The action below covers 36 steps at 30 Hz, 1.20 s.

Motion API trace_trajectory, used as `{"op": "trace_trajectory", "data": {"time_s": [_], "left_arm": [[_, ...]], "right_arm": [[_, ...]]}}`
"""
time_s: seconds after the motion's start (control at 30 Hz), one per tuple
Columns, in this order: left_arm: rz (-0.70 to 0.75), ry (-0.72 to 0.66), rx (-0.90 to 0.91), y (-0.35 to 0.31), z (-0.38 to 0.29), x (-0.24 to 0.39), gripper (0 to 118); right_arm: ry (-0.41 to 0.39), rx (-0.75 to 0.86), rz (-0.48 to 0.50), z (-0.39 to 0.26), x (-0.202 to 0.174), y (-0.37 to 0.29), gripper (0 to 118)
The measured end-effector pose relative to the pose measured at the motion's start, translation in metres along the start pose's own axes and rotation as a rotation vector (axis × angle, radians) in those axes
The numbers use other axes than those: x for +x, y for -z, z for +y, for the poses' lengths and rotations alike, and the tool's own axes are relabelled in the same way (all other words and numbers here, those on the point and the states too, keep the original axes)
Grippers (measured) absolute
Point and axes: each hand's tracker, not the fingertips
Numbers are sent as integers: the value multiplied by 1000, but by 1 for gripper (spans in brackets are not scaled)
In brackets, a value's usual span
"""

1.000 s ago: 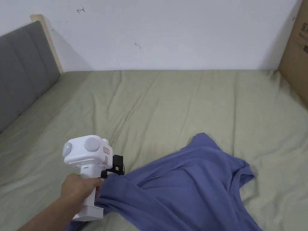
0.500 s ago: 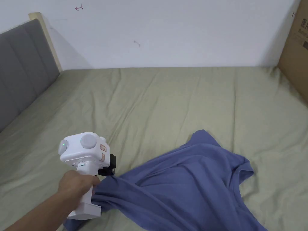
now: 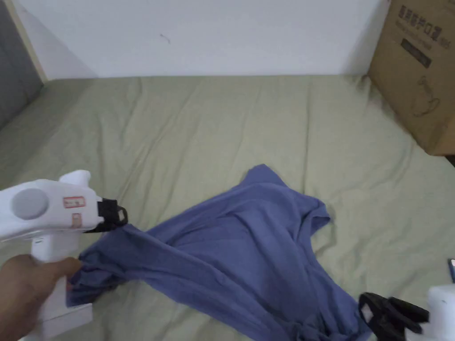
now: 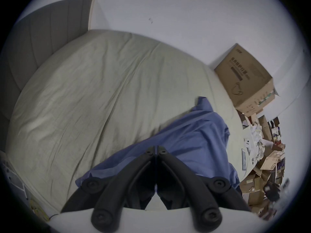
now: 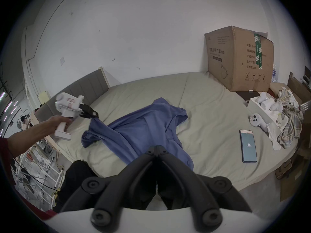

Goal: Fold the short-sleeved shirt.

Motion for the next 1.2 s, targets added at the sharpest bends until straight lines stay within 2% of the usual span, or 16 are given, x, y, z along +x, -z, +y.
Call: {"op": "trace_trajectory", "data": {"time_s": [0.03,0.07,0.13,0.17,0.3,0.37,0.4,0.47,0.5,0.53,0.57,0.6,0.7,0.83,1.03,1.2], "left_arm": [[-12,8,27,-13,-7,3,0],[-27,18,50,-26,-14,7,0],[-49,48,73,-45,-25,10,0],[-40,48,96,-55,-33,14,0],[-77,18,122,-81,-52,15,0],[-75,37,113,-89,-58,19,0],[-59,39,128,-91,-57,16,0],[-71,9,144,-99,-61,13,0],[-90,-14,152,-103,-61,10,0],[-97,-9,135,-105,-60,7,0],[-87,-11,147,-109,-61,7,0],[-74,-4,156,-114,-61,7,0],[-65,18,192,-127,-53,6,0],[-77,60,271,-153,-36,17,0],[-55,144,411,-195,0,43,0],[-34,184,522,-231,38,65,0]], "right_arm": [[-30,-63,4,3,3,14,0],[-73,-127,-29,4,4,30,5],[-182,-215,-71,-1,4,58,78],[-234,-252,-79,-6,3,73,93],[-331,-366,35,-25,-21,105,93],[-410,-424,16,-39,-30,129,91],[-434,-463,-23,-43,-33,141,76],[-410,-446,-19,-48,-33,152,55],[-375,-436,-51,-47,-31,152,25],[-326,-387,-39,-43,-29,147,8],[-311,-417,-5,-38,-25,141,8],[-331,-413,3,-33,-25,134,8],[-372,-297,-23,-10,-26,106,8],[-350,-122,-23,41,-22,64,8],[-294,66,30,130,-19,17,8],[-333,238,-8,206,-27,-17,8]]}}
